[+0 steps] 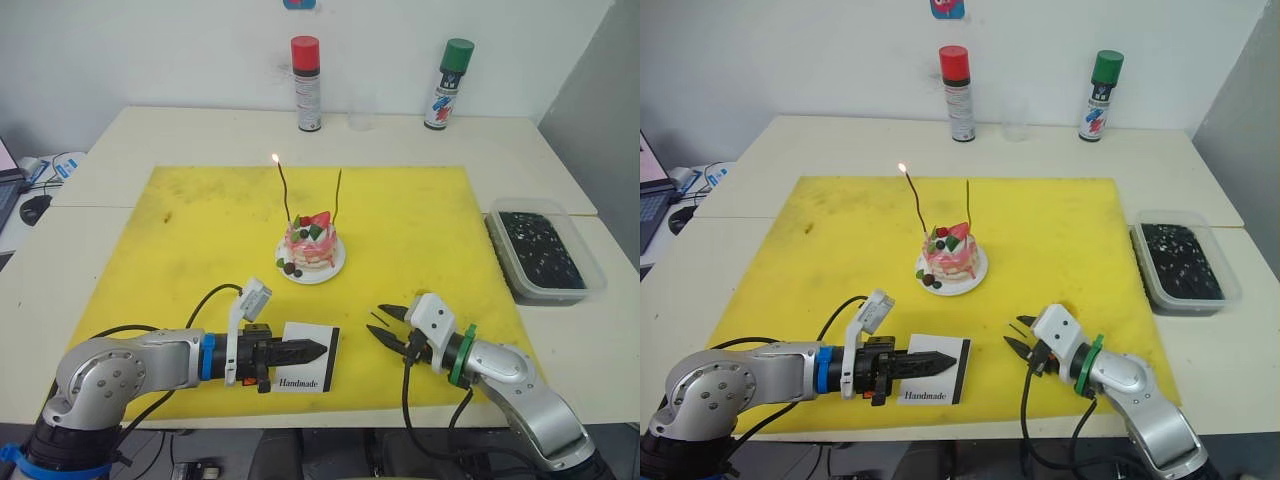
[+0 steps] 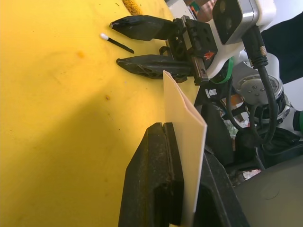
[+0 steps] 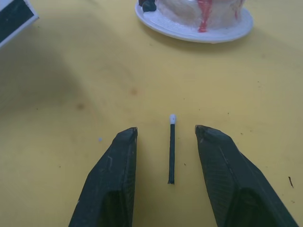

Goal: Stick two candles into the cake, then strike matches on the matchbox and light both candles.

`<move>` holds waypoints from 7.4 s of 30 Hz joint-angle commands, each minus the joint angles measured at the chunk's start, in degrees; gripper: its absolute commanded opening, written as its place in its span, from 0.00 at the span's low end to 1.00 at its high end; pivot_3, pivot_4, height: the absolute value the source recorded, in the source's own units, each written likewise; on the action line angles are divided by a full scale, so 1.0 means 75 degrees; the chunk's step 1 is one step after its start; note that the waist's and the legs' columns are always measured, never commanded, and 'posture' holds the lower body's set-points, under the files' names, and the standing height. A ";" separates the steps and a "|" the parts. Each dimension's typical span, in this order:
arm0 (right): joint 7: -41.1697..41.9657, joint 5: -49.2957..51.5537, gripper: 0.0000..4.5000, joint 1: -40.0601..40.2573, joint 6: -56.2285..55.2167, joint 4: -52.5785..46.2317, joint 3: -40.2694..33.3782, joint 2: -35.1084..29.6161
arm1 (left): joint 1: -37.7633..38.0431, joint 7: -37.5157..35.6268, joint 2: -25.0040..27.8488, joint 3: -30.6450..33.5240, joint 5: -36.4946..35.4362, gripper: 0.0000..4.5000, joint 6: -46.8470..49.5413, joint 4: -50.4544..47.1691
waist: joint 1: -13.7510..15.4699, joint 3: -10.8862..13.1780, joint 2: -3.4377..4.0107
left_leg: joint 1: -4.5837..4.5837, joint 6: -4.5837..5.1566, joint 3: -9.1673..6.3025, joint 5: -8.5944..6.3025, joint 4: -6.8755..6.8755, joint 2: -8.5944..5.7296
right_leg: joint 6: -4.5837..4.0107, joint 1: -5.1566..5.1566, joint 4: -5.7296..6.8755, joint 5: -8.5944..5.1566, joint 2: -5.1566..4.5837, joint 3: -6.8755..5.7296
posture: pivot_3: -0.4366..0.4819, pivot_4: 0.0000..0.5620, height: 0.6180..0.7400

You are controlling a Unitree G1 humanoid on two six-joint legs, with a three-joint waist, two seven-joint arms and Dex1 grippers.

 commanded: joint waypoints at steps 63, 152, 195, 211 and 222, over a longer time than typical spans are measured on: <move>0.1238 0.0781 0.01 -0.2204 0.1554 -0.2009 0.0051 -0.1644 | -0.1353 -0.0239 -0.0756 -0.0339 0.0077 0.00 -0.0171 0.0212 | 0.0011 -0.0010 -0.0023 | -0.0004 0.0002 -0.0004 0.0000 0.0028 -0.0003 | 0.0011 0.0012 0.0004 0.0007 0.0001 -0.0002 | 0.48 0.27 1.00; 0.0102 -0.1010 0.01 -0.5544 0.0212 0.0447 -0.0389 0.0005 | -0.0461 -0.0724 -0.0516 -0.0594 0.1191 0.00 -0.0684 -0.0438 | 0.0009 -0.0006 -0.0016 | -0.0015 0.0003 0.0003 -0.0001 0.0039 0.0002 | -0.0025 0.0000 0.0002 0.0037 0.0001 0.0001 | 0.48 0.27 1.00; 0.0386 -0.0838 0.01 -0.4511 0.0761 -0.0311 -0.1084 -0.1024 | -0.0492 -0.0812 -0.0542 -0.0677 0.1232 0.00 -0.0679 -0.0380 | -0.0002 -0.0005 -0.0016 | -0.0014 0.0003 0.0005 -0.0001 0.0033 0.0002 | -0.0022 -0.0001 0.0000 0.0029 0.0000 0.0002 | 0.48 0.27 1.00; -0.0545 -0.0763 0.01 -0.2118 0.2918 0.0739 -0.4568 -0.1991 | -0.0602 -0.0651 -0.0852 -0.0816 0.1331 0.00 -0.0729 -0.0186 | 0.0007 -0.0002 -0.0014 | -0.0014 0.0003 0.0008 -0.0001 0.0030 -0.0004 | -0.0022 0.0001 -0.0003 0.0026 -0.0003 0.0004 | 0.48 0.27 1.00; -0.1580 -0.0479 0.24 -0.2728 0.2987 0.2963 -0.5011 -0.1451 | -0.0590 -0.0242 -0.1257 -0.0812 0.1462 0.00 -0.0705 -0.0231 | -0.0024 -0.0003 -0.0010 | -0.0011 0.0004 0.0012 -0.0001 0.0032 -0.0004 | -0.0015 0.0002 -0.0001 0.0029 0.0003 0.0011 | 0.48 0.27 1.00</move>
